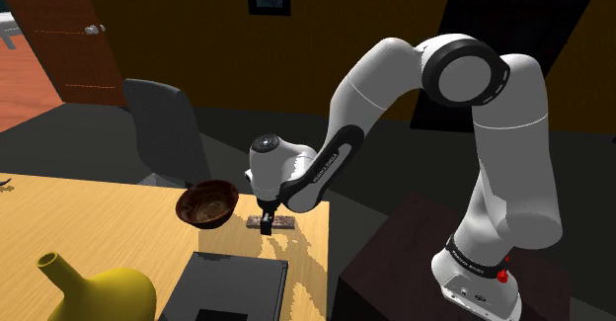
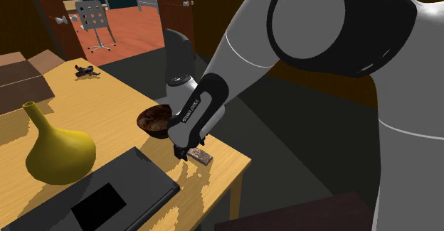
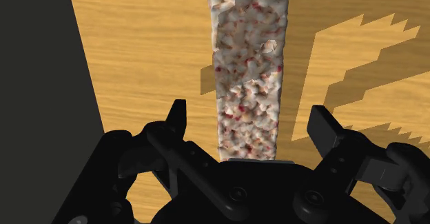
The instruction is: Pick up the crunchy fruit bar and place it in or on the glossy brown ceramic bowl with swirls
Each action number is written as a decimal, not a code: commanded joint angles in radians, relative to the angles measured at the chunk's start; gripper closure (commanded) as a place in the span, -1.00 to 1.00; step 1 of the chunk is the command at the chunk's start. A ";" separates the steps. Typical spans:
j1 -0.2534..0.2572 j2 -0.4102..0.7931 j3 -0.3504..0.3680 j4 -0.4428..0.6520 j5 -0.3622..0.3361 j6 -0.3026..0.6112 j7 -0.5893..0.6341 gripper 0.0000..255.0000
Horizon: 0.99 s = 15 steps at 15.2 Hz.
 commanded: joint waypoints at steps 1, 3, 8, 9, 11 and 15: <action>0.000 0.000 0.000 0.000 0.000 0.000 0.000 -1.00; 0.000 0.000 0.000 0.000 0.000 0.000 0.000 -1.00; 0.000 0.005 0.000 0.009 0.001 -0.004 -0.002 1.00; 0.001 0.010 -0.001 0.013 -0.001 -0.003 0.000 1.00; 0.002 0.012 -0.001 0.016 -0.001 -0.004 0.001 1.00; -0.006 -0.023 0.008 -0.003 0.011 -0.019 -0.009 1.00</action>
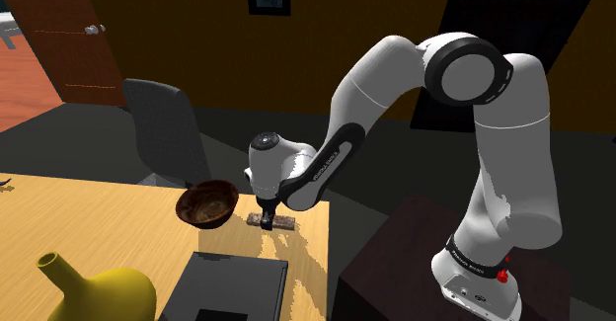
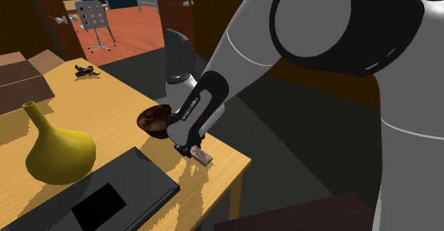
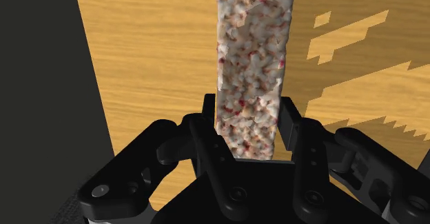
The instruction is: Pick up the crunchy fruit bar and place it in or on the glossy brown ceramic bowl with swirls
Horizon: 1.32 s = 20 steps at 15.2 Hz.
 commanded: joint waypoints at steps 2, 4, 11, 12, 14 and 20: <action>-0.008 -0.033 0.010 -0.006 0.016 -0.028 -0.013 1.00; -0.013 -0.055 0.018 -0.007 0.028 -0.048 -0.023 1.00; -0.028 -0.129 0.039 -0.004 0.068 -0.121 -0.057 1.00; -0.029 -0.139 0.042 -0.003 0.074 -0.132 -0.062 1.00; -0.032 -0.158 0.046 0.000 0.085 -0.154 -0.071 1.00; -0.039 -0.213 0.058 0.016 0.116 -0.221 -0.097 1.00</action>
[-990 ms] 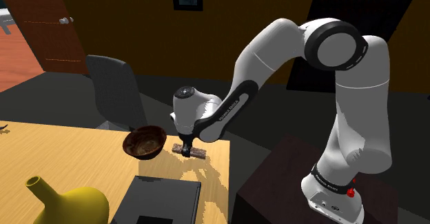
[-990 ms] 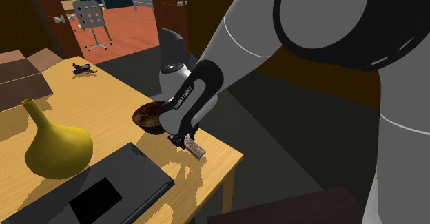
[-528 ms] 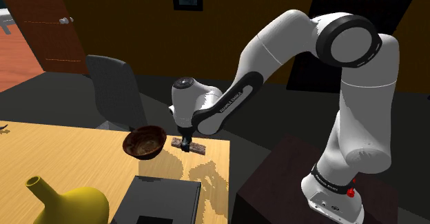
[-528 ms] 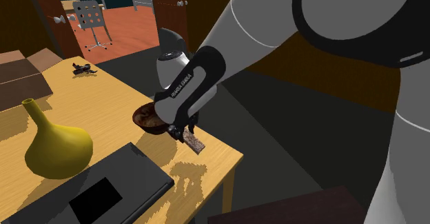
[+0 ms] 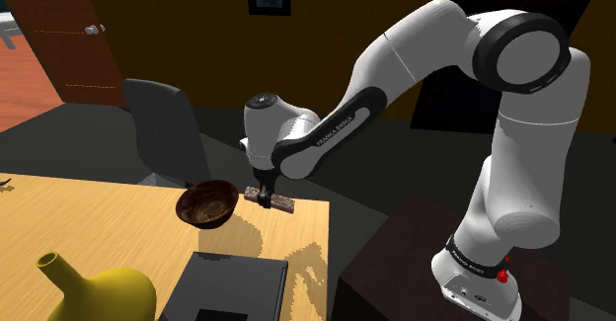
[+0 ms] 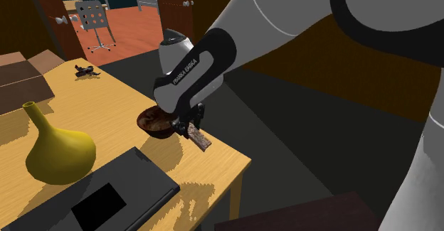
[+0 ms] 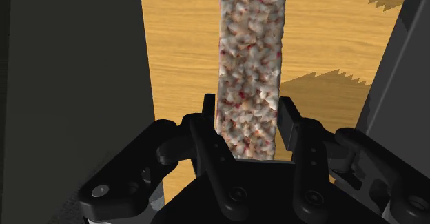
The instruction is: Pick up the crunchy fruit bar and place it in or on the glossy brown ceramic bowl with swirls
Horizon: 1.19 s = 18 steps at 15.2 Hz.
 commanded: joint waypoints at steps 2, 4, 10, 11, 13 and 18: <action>-0.003 -0.026 0.005 0.010 0.015 -0.035 -0.012 1.00; -0.004 -0.043 0.007 0.017 0.024 -0.058 -0.020 1.00; -0.008 -0.088 0.013 0.046 0.048 -0.129 -0.042 1.00; -0.008 -0.089 0.013 0.047 0.049 -0.131 -0.042 1.00; 0.005 -0.015 0.014 0.149 0.030 -0.163 -0.025 1.00; 0.048 0.180 0.010 0.435 -0.010 -0.263 0.003 1.00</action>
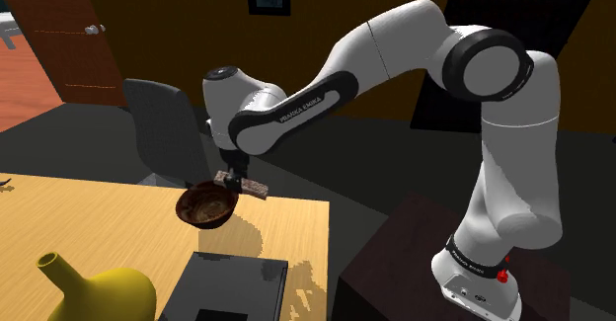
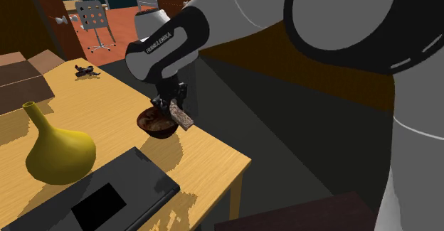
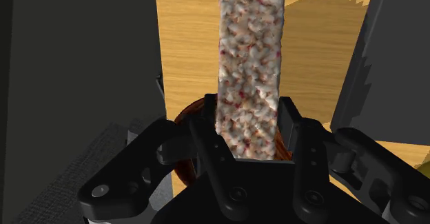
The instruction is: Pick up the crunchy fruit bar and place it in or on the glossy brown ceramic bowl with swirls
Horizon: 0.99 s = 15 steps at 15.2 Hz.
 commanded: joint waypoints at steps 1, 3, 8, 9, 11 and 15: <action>0.018 0.078 -0.003 0.127 -0.012 -0.052 0.005 1.00; 0.040 0.166 -0.008 0.267 -0.024 -0.105 0.008 1.00; 0.118 0.454 -0.027 0.754 -0.045 -0.302 -0.011 1.00; 0.117 0.456 -0.028 0.743 -0.046 -0.290 -0.009 1.00; 0.116 0.460 -0.029 0.723 -0.047 -0.266 -0.006 1.00; 0.113 0.472 -0.031 0.689 -0.052 -0.222 0.002 1.00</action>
